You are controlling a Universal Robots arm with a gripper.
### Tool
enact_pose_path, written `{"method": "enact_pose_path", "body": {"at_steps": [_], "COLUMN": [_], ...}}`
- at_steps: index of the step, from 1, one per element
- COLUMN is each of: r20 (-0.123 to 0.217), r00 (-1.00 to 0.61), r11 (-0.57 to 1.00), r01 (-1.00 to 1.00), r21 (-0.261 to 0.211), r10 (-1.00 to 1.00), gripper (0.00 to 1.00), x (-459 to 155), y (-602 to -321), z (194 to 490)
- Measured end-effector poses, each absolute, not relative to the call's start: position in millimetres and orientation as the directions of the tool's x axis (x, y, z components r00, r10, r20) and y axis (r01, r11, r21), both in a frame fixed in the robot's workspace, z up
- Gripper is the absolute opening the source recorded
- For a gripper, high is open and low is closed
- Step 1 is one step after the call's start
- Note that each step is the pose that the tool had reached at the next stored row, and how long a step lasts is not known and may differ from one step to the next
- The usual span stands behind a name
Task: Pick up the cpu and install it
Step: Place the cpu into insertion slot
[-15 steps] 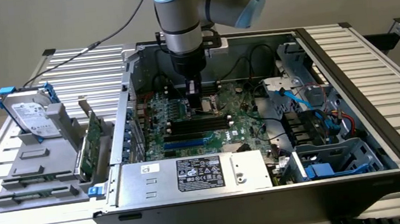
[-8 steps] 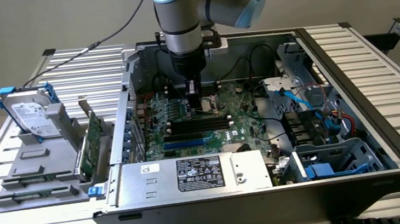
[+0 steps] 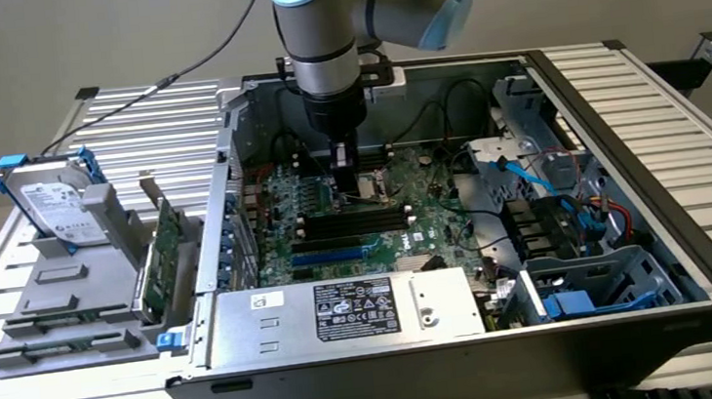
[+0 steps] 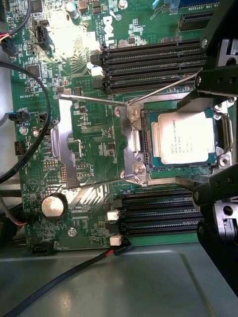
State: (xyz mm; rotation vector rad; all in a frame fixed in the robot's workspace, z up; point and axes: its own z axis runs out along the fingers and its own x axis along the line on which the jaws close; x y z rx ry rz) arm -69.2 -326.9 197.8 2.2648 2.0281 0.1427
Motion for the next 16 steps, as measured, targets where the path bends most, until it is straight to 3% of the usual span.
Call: {"method": "enact_pose_path", "body": {"at_steps": [8, 10, 16], "r20": [0.005, -0.024, -0.058], "r00": [0.11, 0.109, 0.109], "r11": [-0.109, -0.105, -0.099], "r01": [0.984, 0.984, 0.984], "r21": [0.142, 0.145, 0.148], "r10": [0.994, 0.994, 0.992], "gripper": [0.62, 0.62, 0.62], "x": [-69.2, -69.2, -69.2], "y": [-326.1, -326.0, -324.9], "z": [197.7, 197.8, 197.8]}}
